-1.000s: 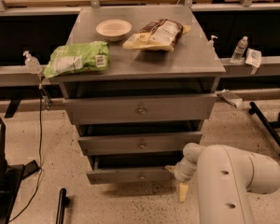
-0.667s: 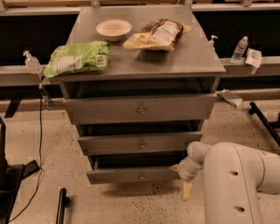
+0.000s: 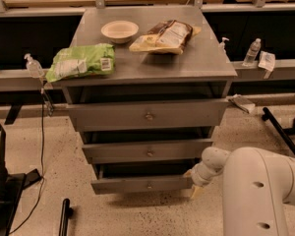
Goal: Open bottom drawer
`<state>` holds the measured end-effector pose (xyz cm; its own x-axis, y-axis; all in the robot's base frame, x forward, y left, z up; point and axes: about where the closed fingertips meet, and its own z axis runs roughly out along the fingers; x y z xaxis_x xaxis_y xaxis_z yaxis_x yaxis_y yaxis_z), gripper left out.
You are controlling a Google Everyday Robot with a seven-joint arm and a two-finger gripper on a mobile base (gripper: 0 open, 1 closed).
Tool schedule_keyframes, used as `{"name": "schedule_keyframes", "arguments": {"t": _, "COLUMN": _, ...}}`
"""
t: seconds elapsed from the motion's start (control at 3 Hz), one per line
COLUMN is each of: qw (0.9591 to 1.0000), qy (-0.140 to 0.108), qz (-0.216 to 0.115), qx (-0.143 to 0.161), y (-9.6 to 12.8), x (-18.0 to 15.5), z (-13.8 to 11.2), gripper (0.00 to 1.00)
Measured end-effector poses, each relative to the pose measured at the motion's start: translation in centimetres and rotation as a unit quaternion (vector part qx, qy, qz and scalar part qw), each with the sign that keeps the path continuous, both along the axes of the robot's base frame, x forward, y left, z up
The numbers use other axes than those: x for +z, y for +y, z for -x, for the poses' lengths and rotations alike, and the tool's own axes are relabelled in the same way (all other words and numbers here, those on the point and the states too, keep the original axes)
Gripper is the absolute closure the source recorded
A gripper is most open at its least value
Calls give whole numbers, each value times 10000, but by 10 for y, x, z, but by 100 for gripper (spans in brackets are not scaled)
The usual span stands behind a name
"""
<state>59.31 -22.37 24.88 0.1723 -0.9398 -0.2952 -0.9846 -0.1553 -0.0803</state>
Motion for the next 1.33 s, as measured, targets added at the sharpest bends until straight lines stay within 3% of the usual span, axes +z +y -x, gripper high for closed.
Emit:
{"name": "schedule_keyframes", "arguments": {"t": 0.33, "qw": 9996, "qy": -248, "qz": -15, "qx": -154, "y": -6, "x": 7, "z": -19, "gripper": 64}}
{"name": "schedule_keyframes", "arguments": {"t": 0.67, "qw": 9985, "qy": -307, "qz": -17, "qx": -446, "y": -13, "x": 6, "z": -39, "gripper": 96}}
{"name": "schedule_keyframes", "arguments": {"t": 1.33, "qw": 9926, "qy": -438, "qz": -328, "qx": -1080, "y": -25, "x": -2, "z": -78, "gripper": 100}}
